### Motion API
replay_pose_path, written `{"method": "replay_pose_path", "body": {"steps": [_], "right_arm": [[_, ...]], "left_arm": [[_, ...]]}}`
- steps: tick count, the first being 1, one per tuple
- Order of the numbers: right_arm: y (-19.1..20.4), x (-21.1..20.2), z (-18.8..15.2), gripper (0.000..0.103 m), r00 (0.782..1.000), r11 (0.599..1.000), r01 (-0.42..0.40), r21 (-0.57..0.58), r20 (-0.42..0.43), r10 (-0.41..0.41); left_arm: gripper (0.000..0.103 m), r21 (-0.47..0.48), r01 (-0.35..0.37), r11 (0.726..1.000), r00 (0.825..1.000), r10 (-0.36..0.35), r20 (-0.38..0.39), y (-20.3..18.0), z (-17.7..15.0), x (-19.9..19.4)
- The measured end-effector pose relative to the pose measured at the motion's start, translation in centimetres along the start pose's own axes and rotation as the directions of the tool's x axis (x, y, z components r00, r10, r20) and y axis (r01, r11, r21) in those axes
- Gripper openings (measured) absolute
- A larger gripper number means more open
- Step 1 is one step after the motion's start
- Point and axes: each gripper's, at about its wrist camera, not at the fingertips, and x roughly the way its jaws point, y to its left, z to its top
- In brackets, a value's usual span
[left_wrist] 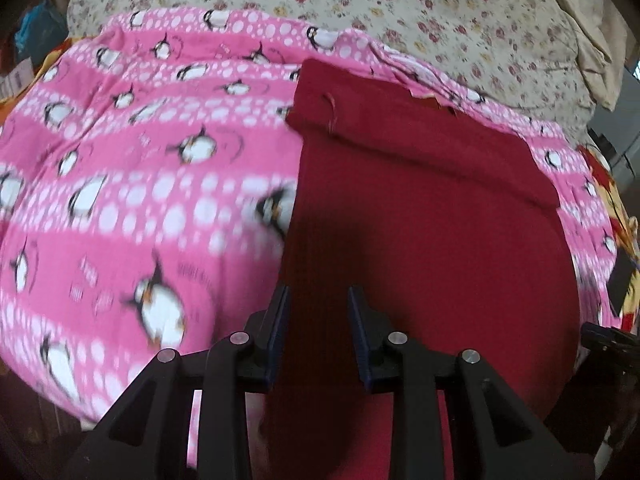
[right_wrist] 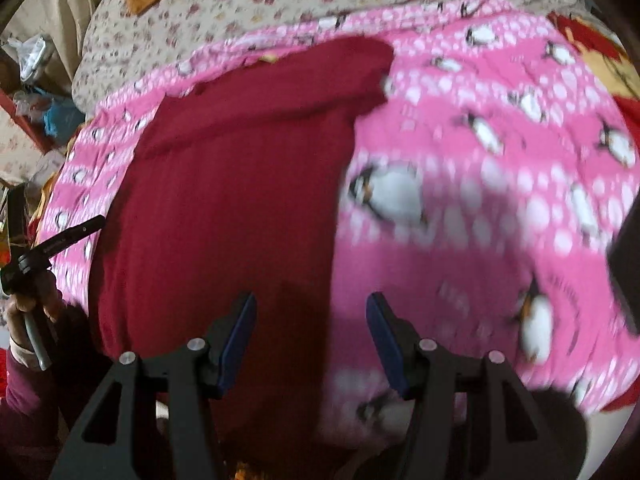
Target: Fold small clothes
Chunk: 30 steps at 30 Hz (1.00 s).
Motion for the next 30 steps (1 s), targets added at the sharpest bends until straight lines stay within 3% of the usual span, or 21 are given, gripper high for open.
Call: {"method": "replay_pose_path", "body": {"steps": [5,14,20,26,28,30], "right_arm": [[0.0,0.7,-3.4,0.066,0.998,0.999,-0.016,-0.031,-0.069,0.014],[0.2,2.3,-6.8,0.071,0.979,0.996,-0.076,-0.045,-0.191,0.066],[0.9,4.4,-7.2,0.071,0.953,0.990,-0.140,-0.009,-0.273,0.133],[0.8,5.5,-7.3,0.072,0.943,0.985,-0.168,0.046,-0.284,0.175],[0.9,5.6,-7.5,0.068,0.942,0.985,-0.169,0.035,-0.288,0.172],[0.9,5.4,-7.6,0.049,0.942,0.984,-0.180,0.015,-0.286,0.177]], "left_arm": [[0.009,0.009,-0.020,1.000,0.999,0.021,-0.044,0.8,-3.7,-0.8],[0.010,-0.043,0.012,0.999,0.992,-0.017,-0.122,2.6,-7.8,-1.7],[0.012,-0.012,0.004,1.000,0.989,-0.006,-0.150,2.1,-9.1,-1.6],[0.015,-0.007,0.000,1.000,0.989,-0.001,-0.151,1.6,-9.2,-1.2],[0.015,0.016,-0.003,1.000,0.989,0.005,-0.149,1.1,-9.2,-1.1],[0.010,0.054,-0.006,0.999,0.989,0.014,-0.150,0.3,-9.2,-0.9]]}}
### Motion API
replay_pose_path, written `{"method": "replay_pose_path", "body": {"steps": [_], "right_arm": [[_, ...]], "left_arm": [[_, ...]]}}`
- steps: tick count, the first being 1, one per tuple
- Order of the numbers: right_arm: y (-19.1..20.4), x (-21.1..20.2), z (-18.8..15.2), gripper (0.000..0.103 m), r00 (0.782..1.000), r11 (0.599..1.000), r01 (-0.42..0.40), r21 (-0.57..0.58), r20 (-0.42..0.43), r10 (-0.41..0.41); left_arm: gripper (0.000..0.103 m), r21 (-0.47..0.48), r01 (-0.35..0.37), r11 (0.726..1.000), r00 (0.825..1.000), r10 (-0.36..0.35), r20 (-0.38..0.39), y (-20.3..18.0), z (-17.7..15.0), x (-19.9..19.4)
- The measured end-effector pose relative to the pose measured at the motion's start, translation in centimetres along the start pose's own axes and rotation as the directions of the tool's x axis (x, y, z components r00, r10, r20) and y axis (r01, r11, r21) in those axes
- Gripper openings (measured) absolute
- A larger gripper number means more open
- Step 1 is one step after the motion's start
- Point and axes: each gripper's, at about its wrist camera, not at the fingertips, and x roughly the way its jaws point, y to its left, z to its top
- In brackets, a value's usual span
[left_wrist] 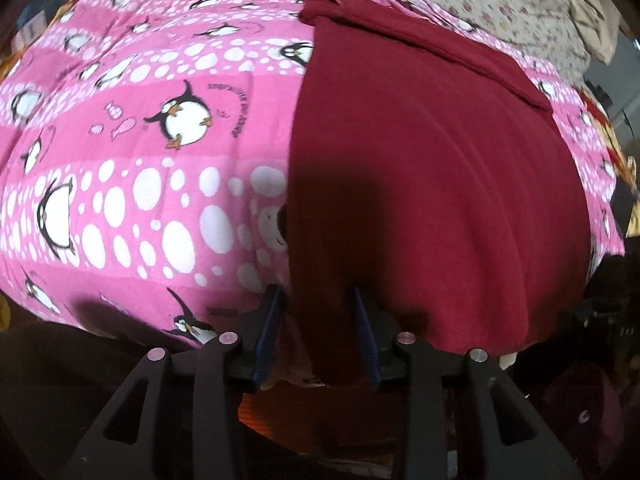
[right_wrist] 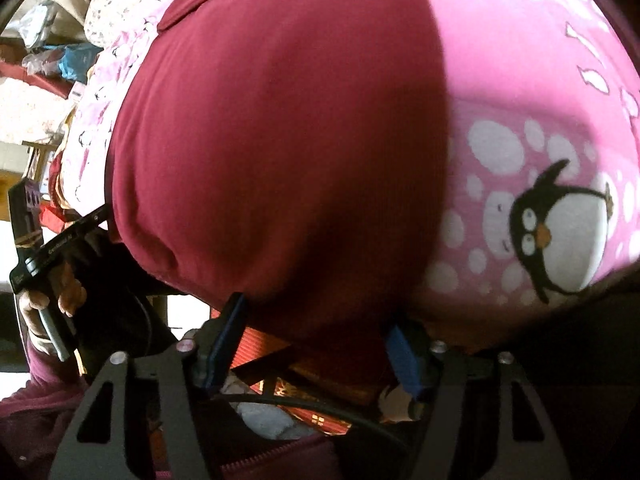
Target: Fold small clothes
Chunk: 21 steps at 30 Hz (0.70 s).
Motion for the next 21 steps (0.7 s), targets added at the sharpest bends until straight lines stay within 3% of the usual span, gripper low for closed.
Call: {"method": "replay_pose_path", "body": {"steps": [2,4,6,10,14,21], "right_arm": [[1.0,-0.3,0.2,0.021,1.000,1.000,0.002,-0.030,0.023,-0.002],[2.0,-1.3,0.1,0.017,0.998,0.997,0.016,-0.078,0.054,-0.012],[2.8,-2.5,0.1,0.016,0.997,0.993,0.006,-0.115,0.083,0.004],[3.8,-5.5,0.7,0.016,0.985,0.989,-0.034,-0.146,0.160,0.058],[4.2,-8.2,1.7,0.015,0.966,0.987,-0.054,-0.149,0.242,0.089],[4.0,-12.0,4.0,0.013,0.928,0.990,-0.028,-0.140,0.366,0.078]], "left_arm": [[0.000,0.034,0.000,0.999,1.000,0.000,0.001,-0.6,0.1,-0.1],[0.000,0.029,0.014,0.999,1.000,-0.014,0.010,-0.5,0.2,-0.5],[0.000,-0.016,0.088,0.996,0.996,-0.087,0.033,0.3,0.7,-1.3],[0.000,-0.053,0.163,0.985,0.979,-0.154,0.135,1.3,2.2,-4.1],[0.000,-0.031,0.177,0.984,0.961,-0.166,0.223,0.7,4.0,-6.4],[0.000,-0.069,0.205,0.976,0.943,-0.178,0.282,1.1,7.3,-7.3]]}}
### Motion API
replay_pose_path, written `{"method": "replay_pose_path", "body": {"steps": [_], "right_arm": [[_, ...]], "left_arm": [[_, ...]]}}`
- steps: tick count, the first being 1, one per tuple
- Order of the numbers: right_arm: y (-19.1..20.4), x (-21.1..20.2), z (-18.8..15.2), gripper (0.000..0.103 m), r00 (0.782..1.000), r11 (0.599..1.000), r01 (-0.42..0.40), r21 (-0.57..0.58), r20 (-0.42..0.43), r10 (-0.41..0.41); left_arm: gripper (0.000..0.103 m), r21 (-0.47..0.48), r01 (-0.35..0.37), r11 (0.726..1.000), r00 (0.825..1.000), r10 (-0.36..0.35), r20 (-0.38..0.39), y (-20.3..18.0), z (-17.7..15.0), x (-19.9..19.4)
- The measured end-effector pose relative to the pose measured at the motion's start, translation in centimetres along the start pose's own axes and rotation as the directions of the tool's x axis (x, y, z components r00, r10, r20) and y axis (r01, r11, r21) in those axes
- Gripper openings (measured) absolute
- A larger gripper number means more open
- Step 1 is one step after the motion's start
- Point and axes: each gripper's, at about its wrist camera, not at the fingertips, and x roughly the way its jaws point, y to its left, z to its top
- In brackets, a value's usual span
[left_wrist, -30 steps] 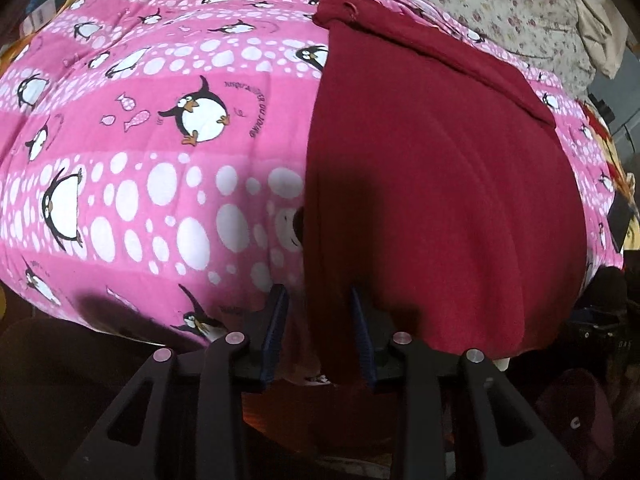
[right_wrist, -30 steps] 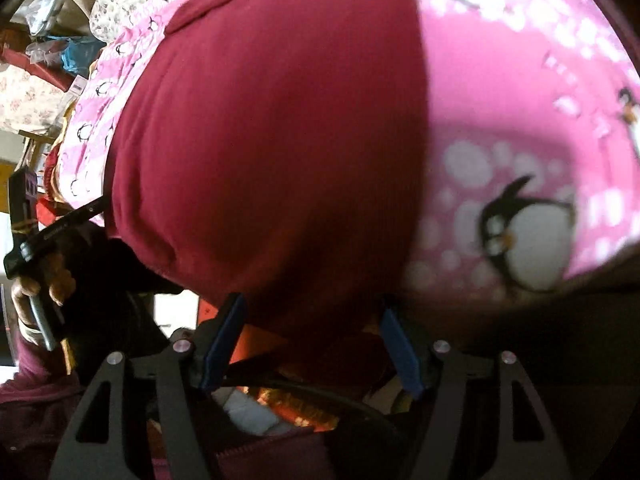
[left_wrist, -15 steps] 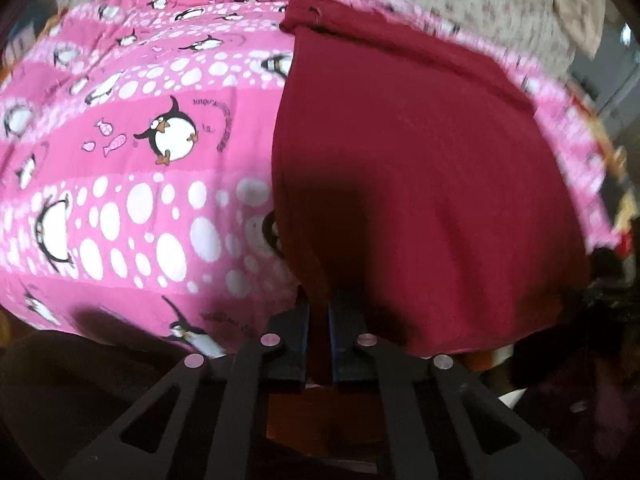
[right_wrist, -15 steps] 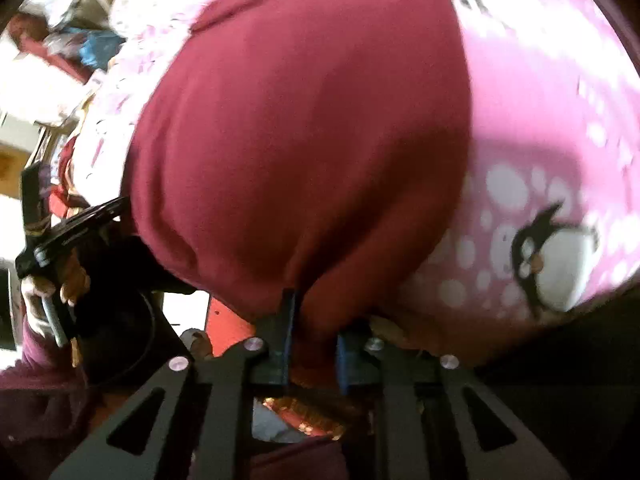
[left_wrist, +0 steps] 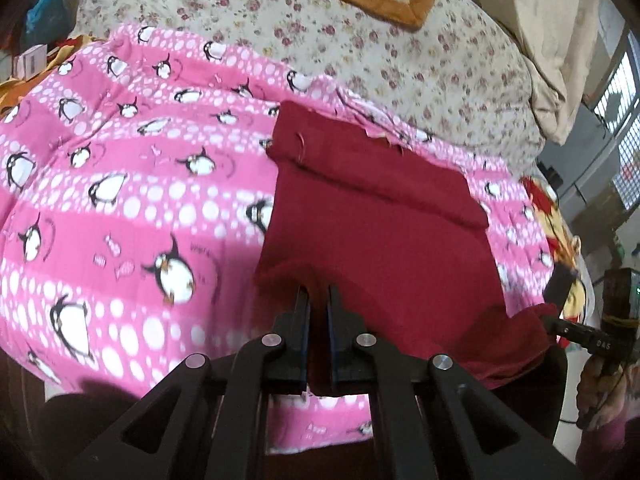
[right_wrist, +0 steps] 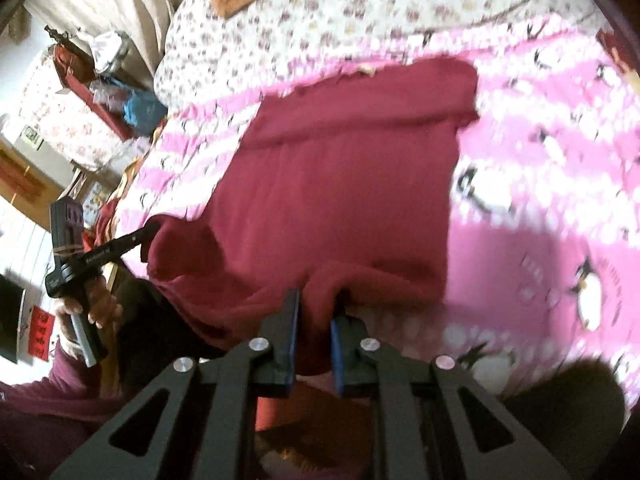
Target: Fold small clothes
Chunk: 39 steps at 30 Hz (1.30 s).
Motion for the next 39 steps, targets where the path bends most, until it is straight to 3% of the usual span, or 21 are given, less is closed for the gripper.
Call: {"method": "replay_pose_path", "body": {"steps": [13,18,30,39], "right_arm": [[-0.5,-1.2,5.2,0.013,0.986,0.998,0.003,0.056,0.166,-0.012],[-0.7,-1.4,7.1,0.013,0.978,0.998,0.036,0.058,0.205,-0.047],[-1.0,0.0,11.7,0.013,0.955,0.986,0.164,0.033,0.247,-0.167],[-2.0,1.5,14.4,0.013,0.939,0.973,0.228,0.039,0.257,-0.230]], "left_arm": [[0.000,-0.008,-0.003,1.000,0.995,0.004,0.101,-1.5,5.0,0.6],[0.000,-0.007,-0.057,0.998,0.988,0.058,0.140,-2.0,7.0,1.2],[0.000,0.040,-0.131,0.991,0.976,0.122,0.179,-3.7,10.1,3.3],[0.000,0.047,-0.145,0.988,0.975,0.135,0.178,-4.0,12.4,5.1]]}}
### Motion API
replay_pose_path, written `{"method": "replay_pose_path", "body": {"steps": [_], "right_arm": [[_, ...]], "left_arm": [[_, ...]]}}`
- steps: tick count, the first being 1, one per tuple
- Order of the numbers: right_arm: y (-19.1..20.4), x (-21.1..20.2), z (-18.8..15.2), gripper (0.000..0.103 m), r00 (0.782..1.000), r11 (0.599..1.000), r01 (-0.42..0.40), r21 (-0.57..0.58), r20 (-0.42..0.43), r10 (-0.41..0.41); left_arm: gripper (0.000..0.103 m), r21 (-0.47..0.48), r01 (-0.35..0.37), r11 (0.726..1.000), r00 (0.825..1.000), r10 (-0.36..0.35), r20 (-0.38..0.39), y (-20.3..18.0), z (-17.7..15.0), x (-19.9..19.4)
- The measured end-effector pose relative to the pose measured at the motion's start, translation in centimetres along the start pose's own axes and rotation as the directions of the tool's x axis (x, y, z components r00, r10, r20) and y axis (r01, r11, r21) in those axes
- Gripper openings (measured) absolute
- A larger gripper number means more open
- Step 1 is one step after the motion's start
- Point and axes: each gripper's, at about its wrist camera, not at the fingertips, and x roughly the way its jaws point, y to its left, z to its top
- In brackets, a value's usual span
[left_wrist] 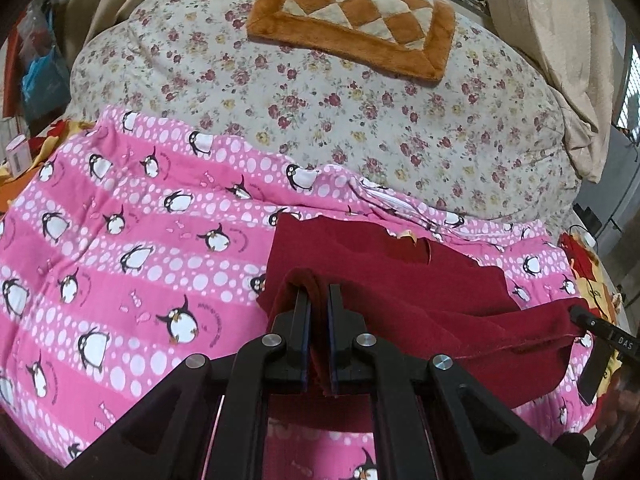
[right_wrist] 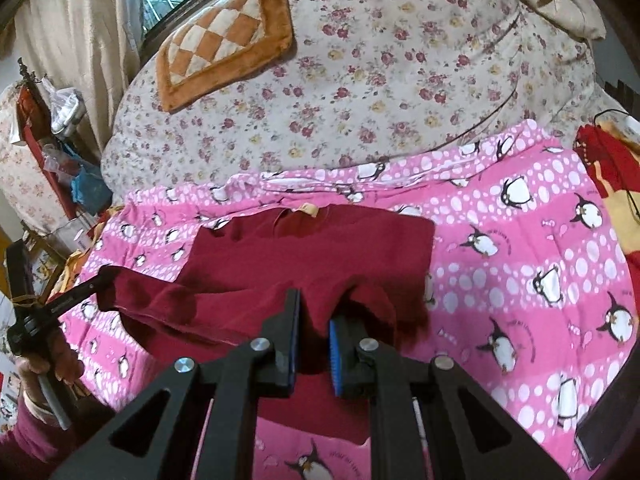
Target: Fold small clothes
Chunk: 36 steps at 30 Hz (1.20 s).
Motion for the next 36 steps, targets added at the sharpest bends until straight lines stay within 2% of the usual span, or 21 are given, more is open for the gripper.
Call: {"method": "replay_pose_path", "body": {"steps": [12,21,25,28,30,31,32,33,34,36], "right_arm": [[-1.0,5.2,3.9,0.013,0.996,0.996,0.085,-0.020,0.006,-0.085],[-4.3,12.0,5.3,0.013,0.993,0.993,0.097,0.071,-0.078,-0.092],[-5.6,14.4,5.4,0.013,0.992,0.989,0.089,0.119,-0.102,-0.077],[-6.9,15.9,5.5,0.020,0.988,0.976,0.074,0.203,-0.151,-0.043],[-7.5,15.3,5.5,0.027,0.991,0.964,0.033,0.263,-0.134,0.002],[-7.6,14.6,5.6,0.037,0.994,0.962,0.024,0.273,-0.109,0.006],[-7.4,13.3,5.7,0.052,0.998,0.963,0.039,0.268,-0.066,-0.022],[-7.2,12.3,5.7,0.057,0.999,0.965,0.050,0.259,-0.035,-0.042],[-6.9,10.9,5.7,0.059,0.999,0.969,0.049,0.241,0.005,-0.052],[-6.3,9.6,5.4,0.059,0.999,0.977,0.018,0.214,0.033,-0.026]], "left_arm": [[0.000,0.020,-0.050,0.999,0.998,0.051,-0.035,-0.6,3.7,6.6],[0.000,-0.015,-0.092,0.996,0.989,0.089,-0.121,0.0,4.5,13.6],[0.000,-0.052,-0.063,0.997,0.987,0.054,-0.153,0.8,4.5,15.7],[0.000,-0.071,-0.023,0.997,0.988,0.012,-0.153,1.4,4.6,16.2],[0.000,-0.085,0.003,0.996,0.987,-0.017,-0.161,1.6,4.9,15.9],[0.001,-0.094,0.018,0.995,0.986,-0.033,-0.161,1.7,5.1,15.7],[0.004,-0.101,0.033,0.994,0.987,-0.048,-0.154,1.7,5.3,15.3],[0.013,-0.104,0.033,0.994,0.989,-0.048,-0.141,1.8,5.6,14.8],[0.021,-0.104,0.021,0.994,0.992,-0.034,-0.123,1.8,5.7,14.3],[0.024,-0.115,0.016,0.993,0.997,-0.025,-0.077,2.1,6.0,13.4]]}}
